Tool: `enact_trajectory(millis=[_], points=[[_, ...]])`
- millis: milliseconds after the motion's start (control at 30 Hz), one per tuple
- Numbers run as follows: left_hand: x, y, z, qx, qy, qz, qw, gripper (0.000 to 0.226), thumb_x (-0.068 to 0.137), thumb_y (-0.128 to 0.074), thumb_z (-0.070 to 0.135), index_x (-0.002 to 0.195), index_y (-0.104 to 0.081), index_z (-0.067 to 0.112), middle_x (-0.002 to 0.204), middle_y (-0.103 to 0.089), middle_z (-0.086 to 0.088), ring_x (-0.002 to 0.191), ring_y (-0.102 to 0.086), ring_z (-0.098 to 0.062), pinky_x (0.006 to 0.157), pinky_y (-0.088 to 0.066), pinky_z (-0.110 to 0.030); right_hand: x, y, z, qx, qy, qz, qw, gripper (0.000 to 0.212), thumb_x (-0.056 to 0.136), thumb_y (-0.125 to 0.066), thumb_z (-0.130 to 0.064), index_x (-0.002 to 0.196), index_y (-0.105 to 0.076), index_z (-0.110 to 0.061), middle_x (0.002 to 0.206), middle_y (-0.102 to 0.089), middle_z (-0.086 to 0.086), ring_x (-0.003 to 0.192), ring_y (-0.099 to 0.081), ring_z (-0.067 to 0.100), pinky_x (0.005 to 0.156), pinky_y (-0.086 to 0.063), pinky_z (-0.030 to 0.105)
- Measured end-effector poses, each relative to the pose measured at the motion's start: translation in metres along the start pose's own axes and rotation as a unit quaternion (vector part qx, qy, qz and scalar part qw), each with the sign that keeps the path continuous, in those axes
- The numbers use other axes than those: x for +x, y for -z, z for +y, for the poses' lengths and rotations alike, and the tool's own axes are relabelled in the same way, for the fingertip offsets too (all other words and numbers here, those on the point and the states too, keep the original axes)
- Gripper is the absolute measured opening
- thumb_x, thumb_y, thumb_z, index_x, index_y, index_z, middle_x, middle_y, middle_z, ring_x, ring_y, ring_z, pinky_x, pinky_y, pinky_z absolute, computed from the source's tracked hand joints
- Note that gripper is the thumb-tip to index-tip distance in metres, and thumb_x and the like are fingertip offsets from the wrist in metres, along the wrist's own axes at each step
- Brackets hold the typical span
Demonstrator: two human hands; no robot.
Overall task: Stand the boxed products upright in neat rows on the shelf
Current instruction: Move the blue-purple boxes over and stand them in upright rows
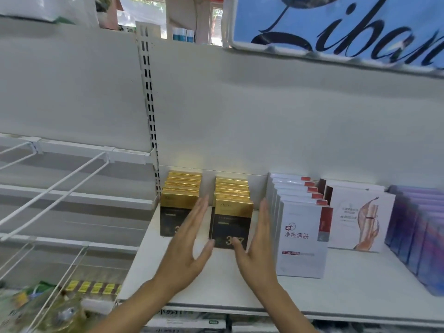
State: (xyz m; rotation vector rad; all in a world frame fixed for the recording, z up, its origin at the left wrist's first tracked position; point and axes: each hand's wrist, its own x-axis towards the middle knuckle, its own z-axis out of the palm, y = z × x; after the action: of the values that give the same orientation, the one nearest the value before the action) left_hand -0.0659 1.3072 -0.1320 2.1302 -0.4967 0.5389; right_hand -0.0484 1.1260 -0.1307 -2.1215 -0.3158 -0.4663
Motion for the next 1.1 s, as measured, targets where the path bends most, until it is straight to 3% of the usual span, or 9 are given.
enact_trajectory(millis=[133, 233, 367, 467, 567, 767, 833, 933, 1100], points=[[0.022, -0.042, 0.009, -0.132, 0.147, -0.05, 0.979, 0.11, 0.091, -0.063, 0.051, 0.15, 0.029, 0.043, 0.156, 0.035, 0.029, 0.142, 0.024, 0.017, 0.12, -0.009, -0.026, 0.014, 0.008, 0.021, 0.073, -0.087, -0.122, 0.986, 0.088, 0.099, -0.06, -0.026, 0.156, 0.007, -0.039, 0.165, 0.003, -0.02, 0.151, -0.002, -0.002, 0.126, -0.016, 0.034], [0.047, -0.057, 0.001, -0.217, 0.227, -0.015, 0.949, 0.102, 0.086, -0.062, 0.049, 0.154, 0.014, 0.041, 0.161, -0.003, 0.024, 0.147, -0.005, 0.009, 0.119, -0.019, -0.022, 0.03, 0.002, 0.025, 0.133, -0.101, -0.16, 0.973, 0.071, 0.101, -0.054, -0.009, 0.152, -0.017, -0.041, 0.15, -0.04, -0.021, 0.134, -0.04, -0.011, 0.107, -0.044, 0.019], [0.062, -0.059, -0.015, -0.208, 0.234, -0.009, 0.95, 0.087, 0.088, -0.06, 0.046, 0.16, -0.014, 0.029, 0.151, -0.043, 0.012, 0.133, -0.039, 0.013, 0.098, -0.03, 0.001, 0.036, -0.004, 0.037, 0.14, -0.122, -0.178, 0.966, 0.073, 0.1, -0.051, -0.001, 0.15, -0.015, -0.042, 0.143, -0.044, -0.022, 0.122, -0.042, -0.022, 0.093, -0.045, 0.005], [0.063, -0.06, -0.022, -0.199, 0.22, -0.008, 0.955, 0.08, 0.09, -0.059, 0.044, 0.158, -0.021, 0.028, 0.148, -0.047, 0.012, 0.136, -0.041, 0.005, 0.098, -0.032, 0.0, 0.042, -0.007, 0.044, 0.151, -0.128, -0.184, 0.963, 0.073, 0.101, -0.052, -0.004, 0.154, -0.013, -0.037, 0.148, -0.043, -0.016, 0.133, -0.042, -0.008, 0.093, -0.048, 0.01], [0.066, -0.058, -0.02, -0.21, 0.221, 0.011, 0.952, 0.073, 0.093, -0.059, 0.037, 0.156, -0.023, 0.028, 0.139, -0.048, 0.023, 0.12, -0.04, 0.027, 0.09, -0.031, 0.007, 0.047, -0.01, 0.042, 0.16, -0.131, -0.171, 0.963, 0.074, 0.101, -0.054, -0.01, 0.156, -0.011, -0.035, 0.153, -0.04, -0.012, 0.14, -0.039, 0.004, 0.102, -0.047, 0.018], [0.065, -0.058, -0.021, -0.22, 0.245, 0.003, 0.944, 0.07, 0.094, -0.06, 0.035, 0.156, -0.026, 0.031, 0.131, -0.049, 0.03, 0.108, -0.041, 0.035, 0.083, -0.034, 0.008, 0.044, -0.012, 0.035, 0.186, -0.124, -0.151, 0.963, 0.077, 0.094, -0.057, -0.032, 0.156, -0.012, -0.032, 0.153, -0.042, -0.014, 0.14, -0.039, 0.002, 0.112, -0.043, 0.033], [0.066, -0.058, -0.02, -0.211, 0.246, 0.007, 0.946, 0.069, 0.095, -0.061, 0.033, 0.155, -0.028, 0.031, 0.13, -0.051, 0.029, 0.11, -0.043, 0.032, 0.088, -0.038, 0.004, 0.045, -0.012, 0.034, 0.181, -0.119, -0.153, 0.964, 0.075, 0.095, -0.057, -0.032, 0.156, -0.012, -0.032, 0.152, -0.042, -0.015, 0.141, -0.039, 0.002, 0.114, -0.042, 0.032], [0.063, -0.058, -0.014, -0.192, 0.246, 0.03, 0.949, 0.074, 0.093, -0.064, 0.037, 0.156, -0.025, 0.032, 0.143, -0.05, 0.015, 0.13, -0.045, 0.009, 0.116, -0.04, -0.033, 0.045, -0.01, 0.03, 0.151, -0.108, -0.139, 0.973, 0.072, 0.098, -0.058, -0.026, 0.156, -0.016, -0.032, 0.152, -0.042, -0.015, 0.141, -0.039, 0.002, 0.116, -0.04, 0.04], [0.047, -0.056, 0.015, 0.033, 0.056, 0.091, 0.994, 0.094, 0.095, -0.067, 0.015, 0.162, -0.001, 0.018, 0.171, 0.006, 0.004, 0.157, 0.001, -0.015, 0.125, -0.018, -0.044, 0.023, 0.021, 0.005, 0.013, -0.055, -0.126, 0.99, 0.083, 0.103, -0.053, -0.03, 0.152, 0.014, -0.042, 0.167, 0.004, -0.017, 0.152, 0.0, -0.003, 0.126, -0.013, 0.03]])
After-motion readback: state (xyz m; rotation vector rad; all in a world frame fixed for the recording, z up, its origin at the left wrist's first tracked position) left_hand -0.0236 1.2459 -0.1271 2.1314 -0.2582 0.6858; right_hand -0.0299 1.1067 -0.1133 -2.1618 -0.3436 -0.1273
